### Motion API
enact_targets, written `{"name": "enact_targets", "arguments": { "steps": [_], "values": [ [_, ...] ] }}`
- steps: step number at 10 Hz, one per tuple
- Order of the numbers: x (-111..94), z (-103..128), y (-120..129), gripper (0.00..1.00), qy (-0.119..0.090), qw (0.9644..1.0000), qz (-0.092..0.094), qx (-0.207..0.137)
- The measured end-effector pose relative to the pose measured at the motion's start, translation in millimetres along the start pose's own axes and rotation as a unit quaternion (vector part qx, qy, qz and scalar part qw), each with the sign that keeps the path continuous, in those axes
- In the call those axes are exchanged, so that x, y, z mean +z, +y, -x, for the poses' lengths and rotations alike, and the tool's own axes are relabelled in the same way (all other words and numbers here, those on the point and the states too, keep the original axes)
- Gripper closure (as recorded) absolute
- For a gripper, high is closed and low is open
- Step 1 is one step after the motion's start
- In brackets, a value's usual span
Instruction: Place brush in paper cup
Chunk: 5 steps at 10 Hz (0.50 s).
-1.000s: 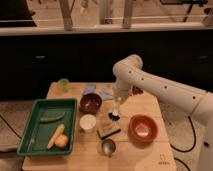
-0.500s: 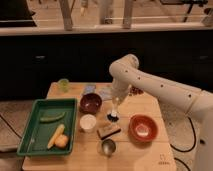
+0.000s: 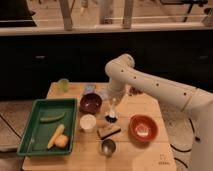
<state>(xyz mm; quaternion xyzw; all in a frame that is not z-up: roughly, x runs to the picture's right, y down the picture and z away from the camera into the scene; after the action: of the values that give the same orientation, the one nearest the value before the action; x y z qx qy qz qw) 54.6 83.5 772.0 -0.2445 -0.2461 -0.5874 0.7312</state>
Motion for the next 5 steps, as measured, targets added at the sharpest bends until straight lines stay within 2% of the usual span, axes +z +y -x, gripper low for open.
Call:
{"name": "enact_targets", "arguments": {
  "steps": [5],
  "values": [
    [0.6,10.3,-12.8,0.99,-0.012,0.9992,0.001,-0.039]
  ]
}}
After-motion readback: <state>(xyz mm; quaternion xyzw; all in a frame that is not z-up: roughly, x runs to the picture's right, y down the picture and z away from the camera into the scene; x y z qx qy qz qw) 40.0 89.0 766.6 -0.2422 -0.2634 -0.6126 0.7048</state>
